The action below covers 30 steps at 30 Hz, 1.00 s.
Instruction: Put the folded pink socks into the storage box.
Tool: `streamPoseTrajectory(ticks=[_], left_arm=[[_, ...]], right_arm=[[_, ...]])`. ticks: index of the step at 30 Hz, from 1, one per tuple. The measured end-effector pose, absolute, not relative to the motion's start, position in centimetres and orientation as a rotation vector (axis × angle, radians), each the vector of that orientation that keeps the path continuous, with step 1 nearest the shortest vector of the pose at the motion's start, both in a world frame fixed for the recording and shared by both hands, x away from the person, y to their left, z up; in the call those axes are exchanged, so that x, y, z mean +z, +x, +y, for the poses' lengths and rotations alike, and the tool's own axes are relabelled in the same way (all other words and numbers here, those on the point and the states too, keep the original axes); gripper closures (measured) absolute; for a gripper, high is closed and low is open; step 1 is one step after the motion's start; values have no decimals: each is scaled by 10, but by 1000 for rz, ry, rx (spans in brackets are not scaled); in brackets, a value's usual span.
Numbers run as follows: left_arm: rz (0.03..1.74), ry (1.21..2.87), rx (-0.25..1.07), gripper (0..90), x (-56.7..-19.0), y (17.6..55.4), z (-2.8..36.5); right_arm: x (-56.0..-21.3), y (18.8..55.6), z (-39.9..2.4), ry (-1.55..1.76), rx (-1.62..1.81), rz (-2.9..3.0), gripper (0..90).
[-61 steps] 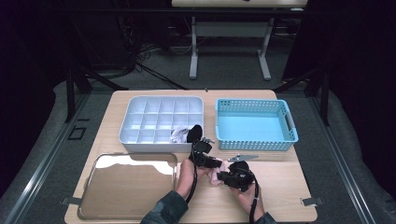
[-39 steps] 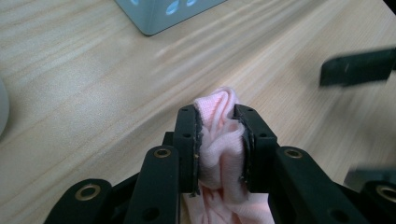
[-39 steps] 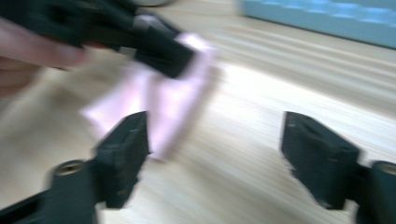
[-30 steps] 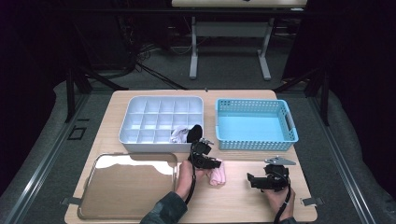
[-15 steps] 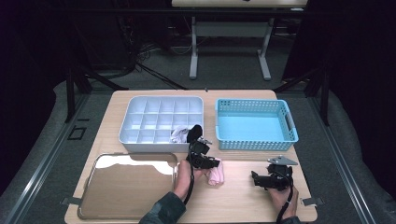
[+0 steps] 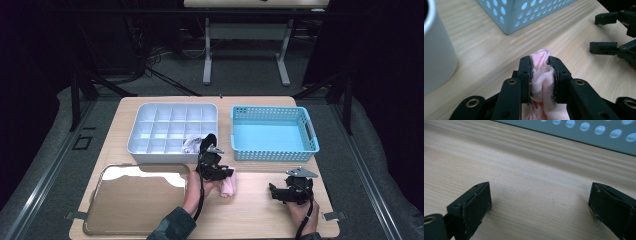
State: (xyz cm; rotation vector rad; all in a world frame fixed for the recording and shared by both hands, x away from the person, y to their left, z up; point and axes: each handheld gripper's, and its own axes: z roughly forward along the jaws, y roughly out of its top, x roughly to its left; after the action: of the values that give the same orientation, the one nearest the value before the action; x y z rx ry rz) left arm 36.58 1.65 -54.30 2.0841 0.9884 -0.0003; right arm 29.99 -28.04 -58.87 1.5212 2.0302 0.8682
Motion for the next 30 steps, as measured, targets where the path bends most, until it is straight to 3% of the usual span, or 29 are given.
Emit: streamPoseTrajectory(ticks=[30], left_arm=[[995,1964,206,729,-513,350,76]], right_arm=[[-589,299,-280,1519,870,2028,51]])
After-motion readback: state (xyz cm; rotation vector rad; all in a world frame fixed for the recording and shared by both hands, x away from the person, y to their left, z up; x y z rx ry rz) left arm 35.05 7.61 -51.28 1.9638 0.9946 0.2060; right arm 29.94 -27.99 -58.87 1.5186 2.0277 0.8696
